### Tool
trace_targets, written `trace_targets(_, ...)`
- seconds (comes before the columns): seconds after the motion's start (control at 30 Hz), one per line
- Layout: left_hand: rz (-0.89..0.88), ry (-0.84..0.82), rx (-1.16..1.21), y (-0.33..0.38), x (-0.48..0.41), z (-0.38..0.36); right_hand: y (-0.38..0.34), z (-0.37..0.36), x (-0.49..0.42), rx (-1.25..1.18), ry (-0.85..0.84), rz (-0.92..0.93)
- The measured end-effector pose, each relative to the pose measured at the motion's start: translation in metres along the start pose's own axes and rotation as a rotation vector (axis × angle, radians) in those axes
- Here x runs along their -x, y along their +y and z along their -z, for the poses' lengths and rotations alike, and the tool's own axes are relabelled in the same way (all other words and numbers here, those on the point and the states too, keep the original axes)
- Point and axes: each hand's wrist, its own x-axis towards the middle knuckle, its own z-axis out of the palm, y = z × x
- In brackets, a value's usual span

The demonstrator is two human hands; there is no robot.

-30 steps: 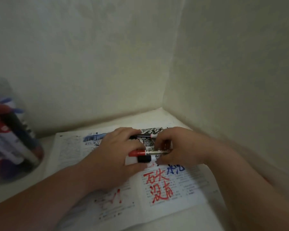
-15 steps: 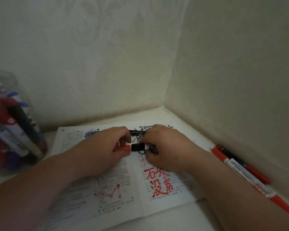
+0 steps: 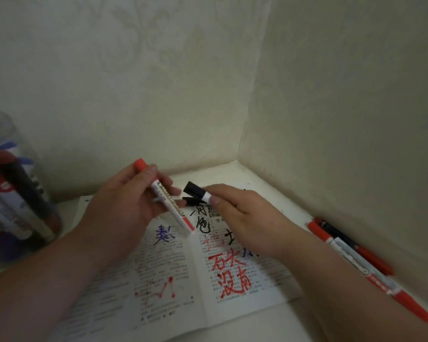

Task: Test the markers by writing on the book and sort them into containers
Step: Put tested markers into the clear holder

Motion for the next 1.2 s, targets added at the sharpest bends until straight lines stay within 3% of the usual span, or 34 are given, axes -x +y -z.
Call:
trace_targets(0.1, 0.064, -0.077, -0.058, 0.001, 0.004, 0.001, -0.008, 0.000, 0.001, -0.105, -0.072, -0.054)
trace_targets(0.27, 0.144, -0.213, -0.233, 0.002, 0.012, 0.000, -0.009, -0.003, 0.001, -0.150, 0.033, 0.100)
trace_targets(0.33, 0.191, -0.208, -0.185, 0.003, 0.013, 0.000, -0.009, -0.005, 0.001, -0.256, 0.074, 0.077)
trace_targets(0.5, 0.358, -0.202, 0.047, 0.006, 0.010, 0.000, -0.007, -0.001, -0.001, -1.007, 0.031, 0.007)
trace_targets(0.6, 0.388, -0.271, 0.077, 0.004, 0.012, 0.001, -0.008, -0.009, -0.002, -1.155, 0.039, 0.003)
trace_targets(0.77, 0.342, -0.314, -0.148, 0.002, 0.018, -0.002, -0.013, -0.020, -0.005, -0.938, 0.095, -0.017)
trace_targets(1.07, 0.326, -0.528, -0.398, 0.023, 0.022, -0.016, -0.030, -0.003, -0.001, -1.044, 0.204, -0.092)
trace_targets(1.13, 0.217, -0.504, -0.631, 0.032, 0.020, -0.012, -0.023, 0.009, -0.004, -1.118, 0.278, -0.177)
trace_targets(1.2, 0.061, -0.407, -0.995, 0.041, 0.018, 0.001, -0.004, 0.038, -0.005, -1.324, 0.473, -0.291)
